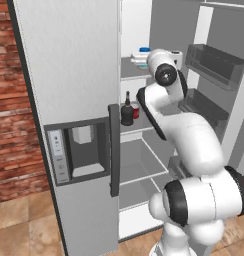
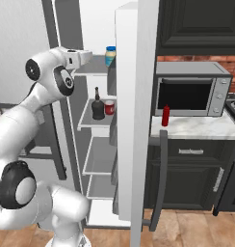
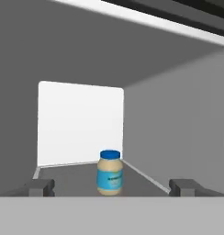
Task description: Place the mayonnaise and ketchup from the counter to the top shelf of the fridge. If the existing items in the fridge are on the top shelf, move them to other shelves.
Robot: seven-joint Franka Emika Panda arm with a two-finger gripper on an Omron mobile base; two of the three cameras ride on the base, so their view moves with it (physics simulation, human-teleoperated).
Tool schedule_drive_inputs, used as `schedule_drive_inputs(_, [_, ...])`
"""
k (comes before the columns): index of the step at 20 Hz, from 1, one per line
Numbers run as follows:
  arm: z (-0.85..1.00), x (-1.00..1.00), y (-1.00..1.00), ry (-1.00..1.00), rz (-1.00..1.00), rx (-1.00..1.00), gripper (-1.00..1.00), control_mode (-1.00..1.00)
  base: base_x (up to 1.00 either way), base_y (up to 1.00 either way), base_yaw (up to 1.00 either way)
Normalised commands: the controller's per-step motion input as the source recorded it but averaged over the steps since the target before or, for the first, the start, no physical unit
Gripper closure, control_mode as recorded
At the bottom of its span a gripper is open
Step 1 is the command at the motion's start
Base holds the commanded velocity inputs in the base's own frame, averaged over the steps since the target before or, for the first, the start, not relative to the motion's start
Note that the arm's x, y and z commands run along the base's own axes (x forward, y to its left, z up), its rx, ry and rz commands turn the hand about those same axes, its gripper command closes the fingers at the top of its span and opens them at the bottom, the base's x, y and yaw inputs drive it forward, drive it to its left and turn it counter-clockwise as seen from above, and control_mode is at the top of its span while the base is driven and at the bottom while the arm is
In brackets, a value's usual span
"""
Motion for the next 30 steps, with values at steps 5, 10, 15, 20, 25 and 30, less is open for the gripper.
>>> schedule_drive_inputs(5, [0.05, -1.0, 0.13, 0.09, -0.03, 0.07, -1.0, -1.0, 0.0, 0.0, 0.0])
schedule_drive_inputs(10, [-0.09, -1.0, 0.17, 0.21, 0.0, 0.1, -1.0, -1.0, 0.0, 0.0, 0.0])
schedule_drive_inputs(15, [-0.45, -1.0, 0.11, 0.4, 0.0, 0.19, -1.0, -1.0, 0.0, 0.0, 0.0])
schedule_drive_inputs(20, [-0.93, -1.0, 0.0, 0.37, 0.01, 0.23, -1.0, -1.0, 0.0, 0.0, 0.0])
schedule_drive_inputs(25, [-0.75, -1.0, 0.0, 0.16, 0.02, 0.21, -1.0, -1.0, 0.0, 0.0, 0.0])
schedule_drive_inputs(30, [-0.16, -0.52, 0.0, -0.02, 0.05, 0.12, -1.0, -1.0, 0.0, 0.0, 0.0])
